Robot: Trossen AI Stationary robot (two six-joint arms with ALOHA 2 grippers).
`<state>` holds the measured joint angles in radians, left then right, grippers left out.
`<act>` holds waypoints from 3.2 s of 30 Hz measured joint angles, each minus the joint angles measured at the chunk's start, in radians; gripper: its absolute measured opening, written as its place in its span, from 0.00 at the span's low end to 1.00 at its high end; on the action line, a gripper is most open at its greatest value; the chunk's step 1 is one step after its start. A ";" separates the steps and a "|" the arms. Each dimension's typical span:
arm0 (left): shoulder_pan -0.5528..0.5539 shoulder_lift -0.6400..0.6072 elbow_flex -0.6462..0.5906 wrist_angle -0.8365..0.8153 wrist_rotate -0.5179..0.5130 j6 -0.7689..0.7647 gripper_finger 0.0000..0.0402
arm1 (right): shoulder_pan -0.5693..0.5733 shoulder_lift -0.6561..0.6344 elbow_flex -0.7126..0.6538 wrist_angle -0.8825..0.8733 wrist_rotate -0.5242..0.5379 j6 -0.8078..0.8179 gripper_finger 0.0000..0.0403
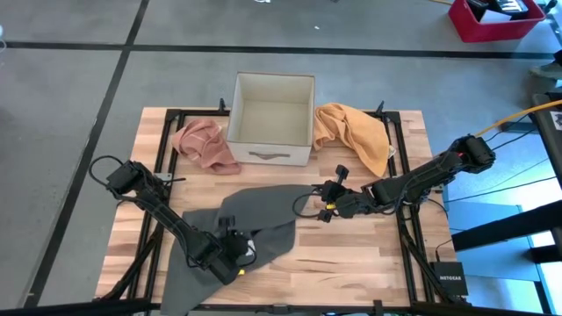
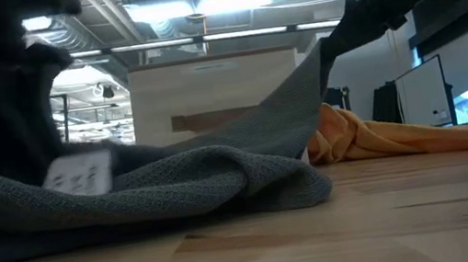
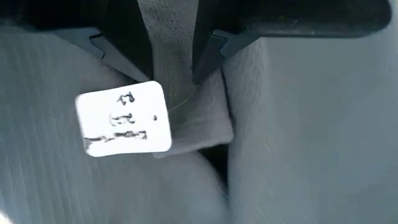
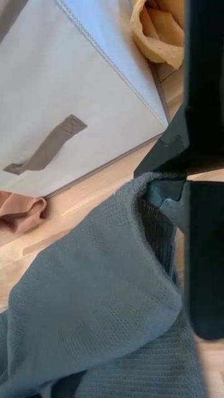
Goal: Fold towel
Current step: Fold the dark gray towel
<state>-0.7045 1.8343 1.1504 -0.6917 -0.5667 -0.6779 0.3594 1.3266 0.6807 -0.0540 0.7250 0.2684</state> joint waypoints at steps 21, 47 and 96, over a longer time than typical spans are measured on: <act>-0.008 -0.009 0.045 -0.616 -0.095 -0.479 0.01 | 0.000 0.001 0.000 0.001 -0.015 0.000 0.02; -0.016 -0.420 -0.041 -0.160 -0.063 -0.469 0.42 | 0.000 0.001 0.001 0.000 -0.038 -0.002 0.02; -0.019 -0.025 -0.077 0.098 -0.029 0.108 0.42 | 0.000 0.001 -0.020 0.001 -0.010 -0.008 0.03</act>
<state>-0.7236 1.8098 1.0730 -0.5934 -0.5958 -0.5699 0.3592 1.3277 0.6605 -0.0531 0.7155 0.2600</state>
